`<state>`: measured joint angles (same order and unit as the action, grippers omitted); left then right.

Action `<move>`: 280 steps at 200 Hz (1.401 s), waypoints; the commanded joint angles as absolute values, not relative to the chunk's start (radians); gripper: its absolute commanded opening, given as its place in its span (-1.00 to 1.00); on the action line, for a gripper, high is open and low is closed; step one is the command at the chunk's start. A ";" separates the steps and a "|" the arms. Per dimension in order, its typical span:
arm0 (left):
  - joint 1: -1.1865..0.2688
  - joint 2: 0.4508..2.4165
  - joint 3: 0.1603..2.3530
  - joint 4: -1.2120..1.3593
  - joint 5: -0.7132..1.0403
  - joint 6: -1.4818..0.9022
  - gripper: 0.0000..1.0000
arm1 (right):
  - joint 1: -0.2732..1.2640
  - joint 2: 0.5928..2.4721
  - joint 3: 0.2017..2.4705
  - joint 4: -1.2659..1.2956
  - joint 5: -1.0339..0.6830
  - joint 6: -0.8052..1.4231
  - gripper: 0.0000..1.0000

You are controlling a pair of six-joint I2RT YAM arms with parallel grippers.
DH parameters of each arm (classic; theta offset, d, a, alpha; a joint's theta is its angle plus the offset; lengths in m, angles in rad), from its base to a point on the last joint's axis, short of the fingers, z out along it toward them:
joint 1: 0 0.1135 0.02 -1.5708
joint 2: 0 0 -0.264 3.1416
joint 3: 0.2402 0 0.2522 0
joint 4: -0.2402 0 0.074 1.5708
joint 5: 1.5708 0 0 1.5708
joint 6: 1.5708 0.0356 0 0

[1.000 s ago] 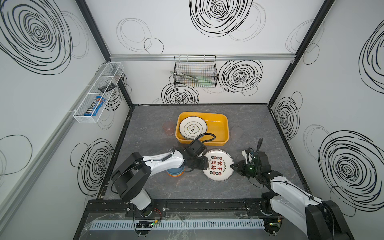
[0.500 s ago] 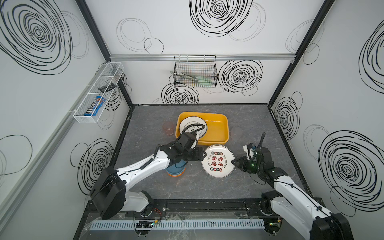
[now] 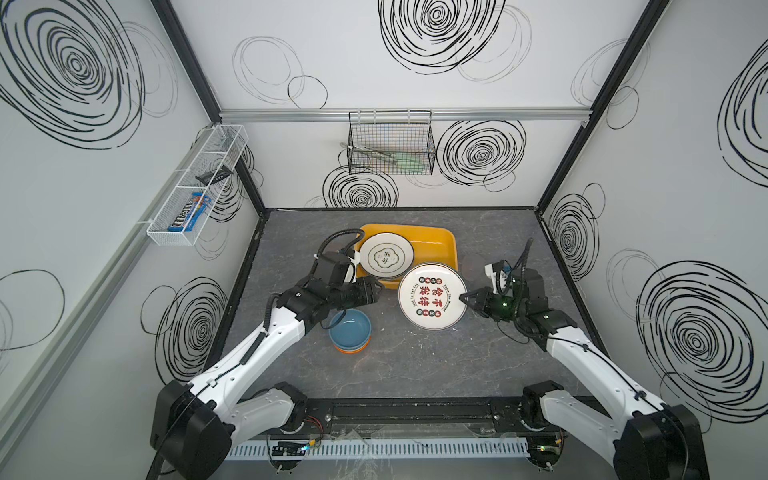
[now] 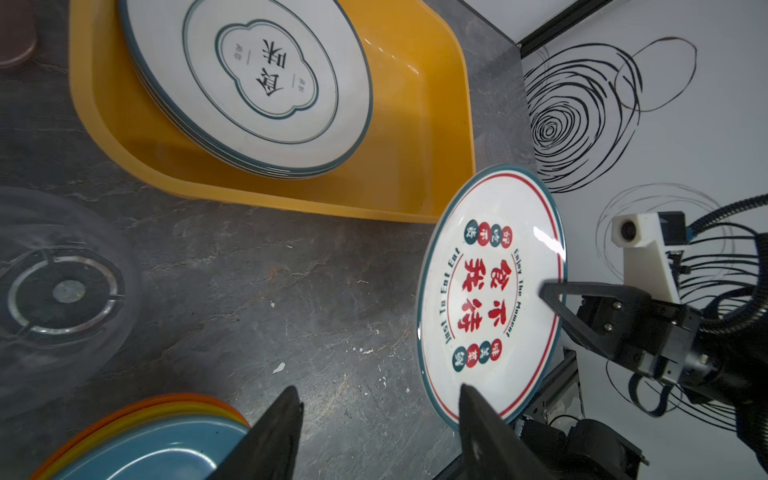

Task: Place the mixed dishes into the plastic bin
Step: 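Lift the red-lettered plate with the right gripper toward the yellow bin, then lower the red-lettered plate onto the stack in the bin with the right gripper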

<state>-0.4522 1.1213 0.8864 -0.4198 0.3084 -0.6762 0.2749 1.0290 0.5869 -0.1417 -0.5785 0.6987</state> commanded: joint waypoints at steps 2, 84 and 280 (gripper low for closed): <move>-0.413 1.093 0.865 -0.448 0.340 -0.643 0.29 | 0.282 1.094 0.681 -0.078 -0.607 0.698 -1.00; -0.317 1.034 0.832 -0.491 0.369 -0.617 0.31 | 0.317 1.444 0.989 -0.094 -0.574 0.712 -1.00; -0.231 0.985 0.779 -0.515 0.407 -0.597 0.32 | 0.438 2.068 1.593 -0.192 -0.425 0.753 -1.00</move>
